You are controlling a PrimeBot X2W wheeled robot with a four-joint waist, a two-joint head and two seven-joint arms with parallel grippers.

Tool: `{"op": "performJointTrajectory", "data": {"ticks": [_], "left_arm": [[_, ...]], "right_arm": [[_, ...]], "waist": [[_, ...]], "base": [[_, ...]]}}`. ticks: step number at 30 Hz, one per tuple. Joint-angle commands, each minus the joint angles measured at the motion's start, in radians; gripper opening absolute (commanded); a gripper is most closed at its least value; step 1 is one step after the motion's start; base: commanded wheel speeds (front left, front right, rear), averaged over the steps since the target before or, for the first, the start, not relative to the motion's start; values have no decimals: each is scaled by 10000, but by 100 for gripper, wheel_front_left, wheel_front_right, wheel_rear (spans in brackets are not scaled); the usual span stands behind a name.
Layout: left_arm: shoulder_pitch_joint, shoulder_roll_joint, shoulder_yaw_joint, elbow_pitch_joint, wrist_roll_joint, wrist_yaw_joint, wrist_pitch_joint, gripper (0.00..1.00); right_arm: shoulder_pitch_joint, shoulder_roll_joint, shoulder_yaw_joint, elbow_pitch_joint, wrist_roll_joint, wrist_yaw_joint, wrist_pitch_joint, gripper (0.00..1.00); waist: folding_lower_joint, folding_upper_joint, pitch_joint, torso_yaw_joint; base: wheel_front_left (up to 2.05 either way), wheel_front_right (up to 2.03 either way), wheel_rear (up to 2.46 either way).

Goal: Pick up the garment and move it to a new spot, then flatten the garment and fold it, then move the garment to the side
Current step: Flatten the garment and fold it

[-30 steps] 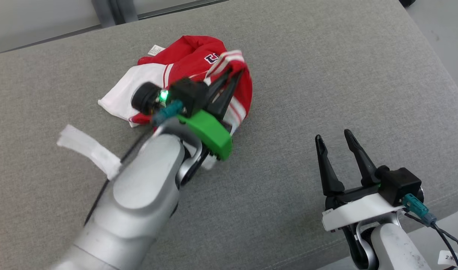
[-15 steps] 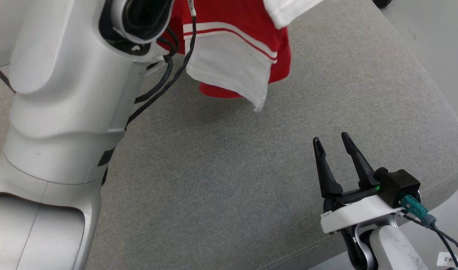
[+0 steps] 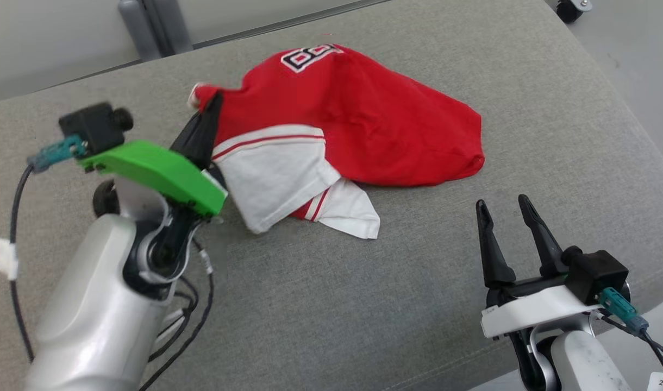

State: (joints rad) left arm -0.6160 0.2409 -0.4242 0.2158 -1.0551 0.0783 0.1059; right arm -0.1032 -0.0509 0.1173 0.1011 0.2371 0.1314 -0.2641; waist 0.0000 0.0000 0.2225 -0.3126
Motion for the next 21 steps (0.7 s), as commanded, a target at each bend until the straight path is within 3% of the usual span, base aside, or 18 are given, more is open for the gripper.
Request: {"op": "performJointTrajectory", "data": {"ticks": [1,8,9,11,14,18,21], "left_arm": [[351,417,206,-11,143,-82,-253,0],[452,912,446,1222,615,-555,-1340,0],[372,859,489,1500,681,-619,-1552,26],[266,900,431,1917,1063,-698,-2032,100],[283,858,235,2301,1725,-760,-2987,100],[1002,655,407,2102,2751,-283,-3664,100],[1987,184,1170,1084,3718,26,-3710,100]], "right_arm": [[90,13,55,11,-178,-14,-5,100],[-258,9,108,94,-582,-14,-5,100],[-313,4,149,117,-608,-14,-5,100],[-399,-10,211,169,-650,-16,-5,100],[-473,-6,265,203,-683,-16,-5,100],[-222,-5,190,199,-722,-16,-5,100],[-22,0,119,235,-702,-14,-5,100]], "waist": [[0,0,146,296],[0,0,393,883],[0,0,399,926],[0,0,398,968],[0,0,344,1020],[0,0,158,1140],[0,0,38,1341]], "base": [[0,0,0],[0,0,0],[0,0,0],[0,0,0],[0,0,0],[0,0,0],[0,0,0]]}}
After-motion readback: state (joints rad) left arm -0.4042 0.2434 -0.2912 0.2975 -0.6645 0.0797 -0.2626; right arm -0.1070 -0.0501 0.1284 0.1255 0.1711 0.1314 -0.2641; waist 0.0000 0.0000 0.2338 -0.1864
